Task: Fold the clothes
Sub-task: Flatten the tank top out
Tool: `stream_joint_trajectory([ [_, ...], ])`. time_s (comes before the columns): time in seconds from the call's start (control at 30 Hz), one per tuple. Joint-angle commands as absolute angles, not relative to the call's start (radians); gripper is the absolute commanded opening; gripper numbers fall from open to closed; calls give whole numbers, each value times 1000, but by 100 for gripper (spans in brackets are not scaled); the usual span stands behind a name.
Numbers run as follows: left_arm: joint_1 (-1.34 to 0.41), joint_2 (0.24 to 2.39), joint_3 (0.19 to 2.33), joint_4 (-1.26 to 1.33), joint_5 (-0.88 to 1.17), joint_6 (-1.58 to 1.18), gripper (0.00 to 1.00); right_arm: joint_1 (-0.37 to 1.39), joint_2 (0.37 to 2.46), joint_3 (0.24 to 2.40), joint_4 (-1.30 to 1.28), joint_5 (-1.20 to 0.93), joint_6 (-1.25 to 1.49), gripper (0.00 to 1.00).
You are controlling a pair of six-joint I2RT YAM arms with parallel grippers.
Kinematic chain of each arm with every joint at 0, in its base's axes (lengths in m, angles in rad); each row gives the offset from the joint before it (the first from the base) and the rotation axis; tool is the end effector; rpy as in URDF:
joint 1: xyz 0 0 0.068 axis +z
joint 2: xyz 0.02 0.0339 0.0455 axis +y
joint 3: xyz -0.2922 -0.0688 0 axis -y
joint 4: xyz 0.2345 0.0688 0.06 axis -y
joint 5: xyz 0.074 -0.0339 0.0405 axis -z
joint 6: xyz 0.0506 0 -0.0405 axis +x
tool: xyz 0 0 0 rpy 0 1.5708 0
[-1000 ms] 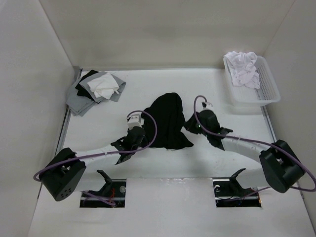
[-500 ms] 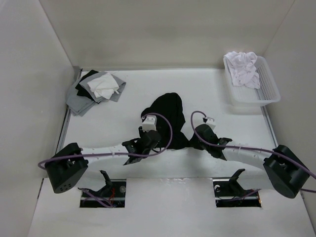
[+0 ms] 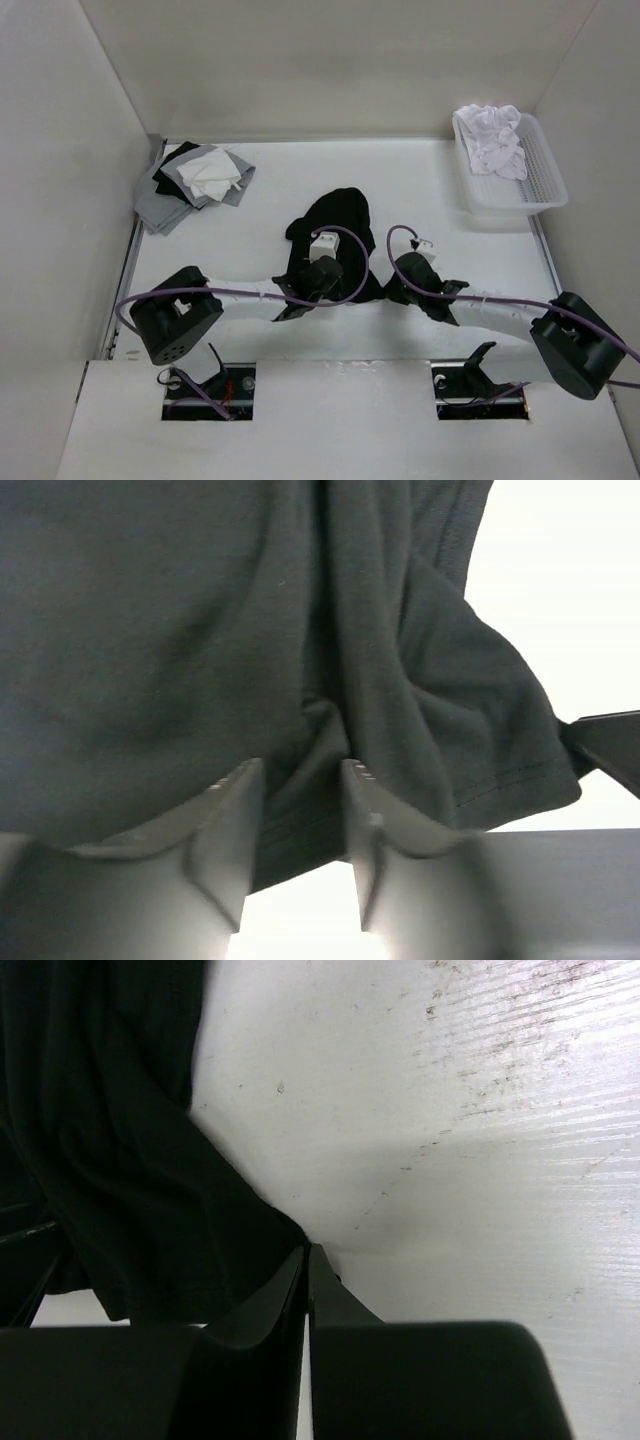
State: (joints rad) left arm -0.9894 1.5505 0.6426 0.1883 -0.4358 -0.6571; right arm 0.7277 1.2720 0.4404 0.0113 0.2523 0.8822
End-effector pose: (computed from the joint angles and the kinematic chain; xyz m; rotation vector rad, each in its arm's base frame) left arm 0.1803 -0.2355 0.1787 0.1481 2.2368 -0.4057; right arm 0.1728 0.1370 0.1699 0.3056 2.3902 0.4718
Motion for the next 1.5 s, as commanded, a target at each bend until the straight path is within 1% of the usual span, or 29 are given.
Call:
stream_joint_trajectory([
  [0.0, -995, 1563, 693, 209, -431, -644, 22, 735, 1253, 431, 71, 252, 881, 2],
  [0.03, -995, 1557, 692, 206, -442, -653, 13, 736, 1243, 431, 78, 258, 877, 0],
  [0.07, -992, 1543, 687, 204, -452, -660, 9, 736, 1233, 430, 83, 262, 876, 0],
  [0.17, -984, 1423, 669, 199, -492, -661, 3, 739, 1151, 436, 91, 264, 874, 0],
  [0.2, -981, 1390, 666, 199, -502, -657, 2, 748, 1102, 443, 91, 274, 865, 0],
  [0.23, -970, 1308, 658, 196, -526, -631, 0, 769, 1022, 465, 80, 317, 826, 0],
  [0.3, -952, 1229, 663, 177, -551, -589, 0, 797, 928, 508, 43, 391, 767, 0],
  [0.33, -934, 1150, 679, 145, -580, -560, 0, 821, 848, 581, -31, 464, 717, 0],
  [0.4, -910, 1028, 701, 118, -623, -511, 0, 835, 796, 650, -84, 502, 672, 0],
  [0.47, -888, 887, 716, 118, -658, -470, 0, 857, 715, 773, -135, 547, 574, 0],
  [0.53, -868, 781, 742, 112, -673, -439, 0, 878, 674, 866, -153, 569, 525, 0],
  [0.6, -860, 674, 796, 100, -678, -390, 0, 924, 641, 1004, -152, 584, 450, 0],
  [0.7, -881, 573, 848, 97, -702, -354, 0, 996, 627, 1147, -134, 620, 384, 0],
  [0.8, -904, 520, 911, 101, -707, -318, 0, 1105, 632, 1287, -94, 646, 296, 0],
  [0.97, -946, 535, 957, 123, -696, -299, 1, 1223, 687, 1387, -65, 721, 193, 0],
  [1.03, -958, 572, 963, 129, -695, -281, 1, 1226, 715, 1372, -29, 750, 154, 0],
  [1.1, -961, 615, 951, 156, -695, -276, 1, 1190, 741, 1338, 0, 752, 143, 0],
  [1.2, -937, 698, 933, 225, -692, -270, 1, 1089, 793, 1305, 23, 721, 167, 0],
  [1.33, -825, 860, 946, 343, -625, -285, 1, 879, 928, 1322, 48, 553, 248, 0],
  [1.43, -675, 1015, 1052, 387, -539, -313, 1, 688, 1083, 1441, 38, 379, 339, 0],
  [1.47, -619, 1067, 1108, 377, -497, -325, 1, 629, 1153, 1521, 23, 309, 363, 0],
])
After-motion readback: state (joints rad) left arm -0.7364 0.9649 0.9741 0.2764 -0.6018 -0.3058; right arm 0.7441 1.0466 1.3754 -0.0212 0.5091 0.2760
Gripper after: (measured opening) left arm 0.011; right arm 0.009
